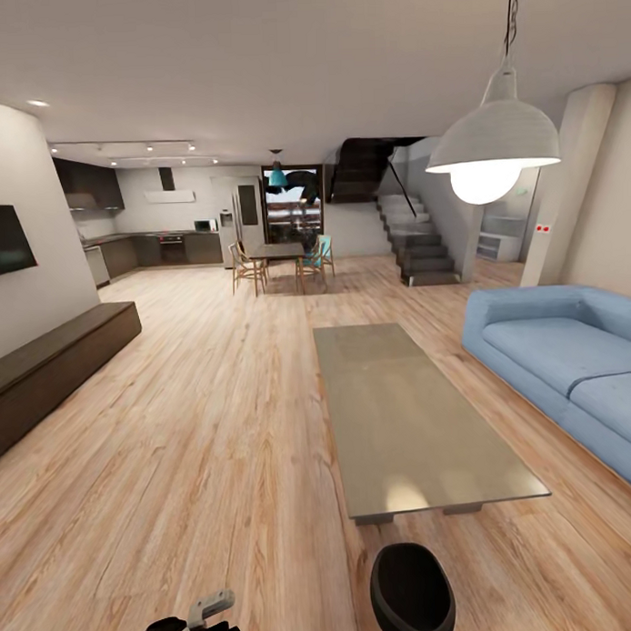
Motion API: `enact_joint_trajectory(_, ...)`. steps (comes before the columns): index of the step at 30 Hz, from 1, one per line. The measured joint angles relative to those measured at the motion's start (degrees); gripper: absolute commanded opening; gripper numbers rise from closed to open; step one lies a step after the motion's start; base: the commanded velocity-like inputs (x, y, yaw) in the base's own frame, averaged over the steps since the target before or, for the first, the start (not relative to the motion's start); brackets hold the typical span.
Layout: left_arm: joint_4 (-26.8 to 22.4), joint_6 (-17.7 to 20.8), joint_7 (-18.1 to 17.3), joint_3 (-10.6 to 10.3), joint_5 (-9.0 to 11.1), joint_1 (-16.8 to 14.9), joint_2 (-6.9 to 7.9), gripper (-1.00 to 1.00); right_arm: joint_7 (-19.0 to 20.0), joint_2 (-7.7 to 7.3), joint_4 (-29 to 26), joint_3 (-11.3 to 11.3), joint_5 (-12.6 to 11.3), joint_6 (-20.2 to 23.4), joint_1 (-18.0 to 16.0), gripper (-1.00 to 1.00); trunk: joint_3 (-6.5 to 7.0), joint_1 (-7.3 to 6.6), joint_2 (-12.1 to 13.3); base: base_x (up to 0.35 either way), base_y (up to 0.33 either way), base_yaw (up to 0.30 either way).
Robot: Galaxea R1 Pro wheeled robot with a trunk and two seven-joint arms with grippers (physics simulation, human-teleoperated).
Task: Place each of the two pumpkins and all three candles from the living room inside a cabinet in the living room (use any cabinet), then make sure every cabinet is closed, and position the cauldron so it is next to a table in the living room.
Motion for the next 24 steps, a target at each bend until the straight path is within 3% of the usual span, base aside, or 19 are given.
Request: enact_joint_trajectory(24, 0.00, 0.00, 0.00, -0.01, 0.00, -0.02, 0.00, 1.00, 0.00, 0.00, -0.02, 0.00, 0.00, 0.00, 0.00, 1.00, 4.32, -5.28, 9.64, 0.000, 0.000, 0.000)
